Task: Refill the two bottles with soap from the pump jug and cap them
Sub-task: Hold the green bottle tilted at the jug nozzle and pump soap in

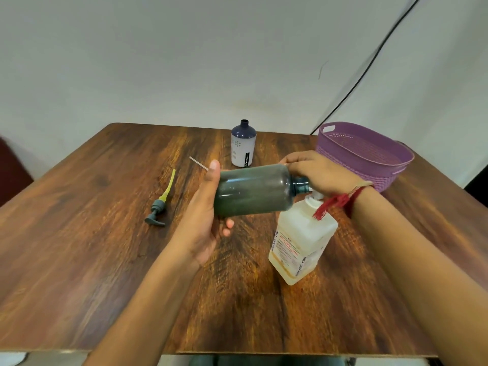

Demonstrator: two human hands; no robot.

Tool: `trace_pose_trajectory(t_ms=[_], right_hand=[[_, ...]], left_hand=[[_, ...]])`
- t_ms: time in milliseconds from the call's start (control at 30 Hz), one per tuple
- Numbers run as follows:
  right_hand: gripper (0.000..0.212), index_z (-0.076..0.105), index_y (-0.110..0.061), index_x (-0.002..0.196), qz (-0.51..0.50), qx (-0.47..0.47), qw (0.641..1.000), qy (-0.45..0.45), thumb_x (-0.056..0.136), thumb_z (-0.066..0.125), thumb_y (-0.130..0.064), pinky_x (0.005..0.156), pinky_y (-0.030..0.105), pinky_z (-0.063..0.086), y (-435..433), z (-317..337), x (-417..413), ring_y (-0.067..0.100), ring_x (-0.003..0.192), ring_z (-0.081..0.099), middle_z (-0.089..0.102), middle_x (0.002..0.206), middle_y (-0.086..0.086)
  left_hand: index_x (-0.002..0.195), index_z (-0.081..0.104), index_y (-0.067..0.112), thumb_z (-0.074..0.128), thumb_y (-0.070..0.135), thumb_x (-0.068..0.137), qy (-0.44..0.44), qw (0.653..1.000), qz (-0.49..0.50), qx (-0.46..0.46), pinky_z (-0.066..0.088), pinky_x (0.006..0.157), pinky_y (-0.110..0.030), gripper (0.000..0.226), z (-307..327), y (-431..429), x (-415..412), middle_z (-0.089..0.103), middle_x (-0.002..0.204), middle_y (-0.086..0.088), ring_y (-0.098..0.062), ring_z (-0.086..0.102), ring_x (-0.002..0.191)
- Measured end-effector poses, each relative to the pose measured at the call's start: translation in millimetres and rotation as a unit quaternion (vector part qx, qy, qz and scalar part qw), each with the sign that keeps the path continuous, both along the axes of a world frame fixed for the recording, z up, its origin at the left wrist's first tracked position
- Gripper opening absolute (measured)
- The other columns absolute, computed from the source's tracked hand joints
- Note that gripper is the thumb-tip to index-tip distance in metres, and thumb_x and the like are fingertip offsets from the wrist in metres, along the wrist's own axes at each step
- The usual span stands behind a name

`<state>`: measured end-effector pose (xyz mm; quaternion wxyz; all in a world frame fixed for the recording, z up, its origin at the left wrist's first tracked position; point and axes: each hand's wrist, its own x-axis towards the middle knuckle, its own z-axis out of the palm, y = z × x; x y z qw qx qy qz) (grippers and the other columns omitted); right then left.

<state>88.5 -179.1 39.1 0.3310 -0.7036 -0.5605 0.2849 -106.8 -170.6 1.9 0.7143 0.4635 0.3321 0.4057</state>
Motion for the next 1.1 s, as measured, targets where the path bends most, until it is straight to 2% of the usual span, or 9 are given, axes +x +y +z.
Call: trace_pose_trajectory(t_ms=[133, 233, 367, 500, 600, 700, 867, 967, 1100], right_hand=[[0.025, 0.065, -0.004, 0.094, 0.005, 0.002, 0.997, -0.080, 0.097, 0.044, -0.017, 0.094, 0.043, 0.043, -1.6, 15.2, 0.2, 0.023, 0.092, 0.053, 0.061, 0.102, 0.014], [0.029, 0.064, 0.004, 0.096, 0.010, 0.008, 0.998, -0.055, 0.098, 0.041, -0.014, 0.090, 0.044, 0.045, -1.9, 12.0, -3.3, 0.025, 0.088, 0.051, 0.060, 0.101, 0.024], [0.028, 0.060, -0.009, 0.075, 0.005, -0.005, 1.000, -0.030, 0.095, 0.041, -0.008, 0.081, 0.042, 0.045, -3.0, 3.0, -3.0, 0.024, 0.081, 0.050, 0.057, 0.082, 0.006], [0.029, 0.064, 0.003, 0.097, 0.011, -0.024, 0.993, -0.111, 0.096, 0.044, -0.018, 0.076, 0.033, 0.040, 2.8, 16.6, -0.2, 0.018, 0.078, 0.048, 0.056, 0.086, 0.008], [0.029, 0.063, 0.006, 0.096, 0.023, -0.019, 0.998, -0.059, 0.097, 0.041, -0.014, 0.083, 0.036, 0.044, 4.2, 10.3, -0.1, 0.022, 0.084, 0.051, 0.059, 0.095, 0.014], [0.027, 0.062, -0.008, 0.081, 0.016, -0.027, 0.999, -0.002, 0.096, 0.039, -0.004, 0.073, 0.027, 0.048, 0.1, 0.8, -0.3, 0.016, 0.076, 0.053, 0.060, 0.082, 0.002], [0.025, 0.063, -0.001, 0.092, 0.018, -0.037, 0.998, -0.057, 0.097, 0.042, -0.014, 0.089, 0.039, 0.044, 2.1, 14.2, 1.4, 0.018, 0.082, 0.051, 0.058, 0.093, 0.009], [0.030, 0.061, 0.009, 0.103, 0.017, -0.030, 0.998, -0.054, 0.097, 0.041, -0.012, 0.084, 0.039, 0.045, 4.9, 11.5, 0.3, 0.021, 0.082, 0.049, 0.057, 0.093, 0.012], [0.025, 0.063, -0.002, 0.089, 0.016, -0.041, 0.999, -0.017, 0.094, 0.039, -0.001, 0.077, 0.032, 0.046, 0.3, 3.1, -2.1, 0.020, 0.083, 0.051, 0.059, 0.086, 0.002]], left_hand=[[0.098, 0.062, 0.024, 0.039, 0.063, 0.080, -0.003, 1.000, -0.016, -0.008, 0.036, 0.035, -0.013, 0.050, -1.3, -1.5, -0.1, 0.068, 0.067, 0.008, -0.005, 0.045, 0.042], [0.096, 0.062, 0.023, 0.036, 0.059, 0.088, -0.018, 1.000, -0.014, -0.015, 0.037, 0.035, -0.014, 0.046, -4.3, -0.3, -1.8, 0.068, 0.067, 0.006, -0.006, 0.045, 0.042], [0.100, 0.062, 0.024, 0.040, 0.056, 0.089, -0.004, 1.000, -0.013, -0.005, 0.037, 0.034, -0.014, 0.041, -4.9, 3.3, -4.5, 0.066, 0.077, 0.001, -0.007, 0.046, 0.043], [0.113, 0.059, 0.019, 0.042, 0.057, 0.084, -0.013, 1.000, -0.023, 0.014, 0.040, 0.035, -0.013, 0.051, 0.4, 7.2, -6.1, 0.061, 0.091, -0.004, -0.006, 0.047, 0.044], [0.109, 0.061, 0.021, 0.041, 0.056, 0.086, -0.008, 1.000, -0.022, 0.013, 0.039, 0.035, -0.013, 0.047, 0.1, 5.4, -5.9, 0.061, 0.089, -0.003, -0.006, 0.046, 0.043], [0.096, 0.064, 0.027, 0.042, 0.056, 0.088, 0.007, 1.000, -0.011, 0.011, 0.038, 0.035, -0.014, 0.037, -1.5, 2.5, -4.6, 0.062, 0.084, 0.001, -0.006, 0.045, 0.043], [0.098, 0.062, 0.025, 0.042, 0.056, 0.087, -0.002, 1.000, -0.014, 0.006, 0.038, 0.034, -0.013, 0.038, 0.3, 2.2, -1.6, 0.061, 0.083, -0.001, -0.006, 0.046, 0.041], [0.098, 0.062, 0.024, 0.043, 0.056, 0.086, -0.008, 1.000, -0.012, 0.001, 0.038, 0.035, -0.014, 0.039, -1.6, 2.8, -1.7, 0.062, 0.079, 0.000, -0.007, 0.046, 0.042], [0.101, 0.064, 0.024, 0.044, 0.057, 0.085, 0.008, 1.000, -0.008, -0.002, 0.039, 0.036, -0.015, 0.042, -5.7, 1.1, -1.9, 0.064, 0.077, 0.001, -0.008, 0.047, 0.045]])
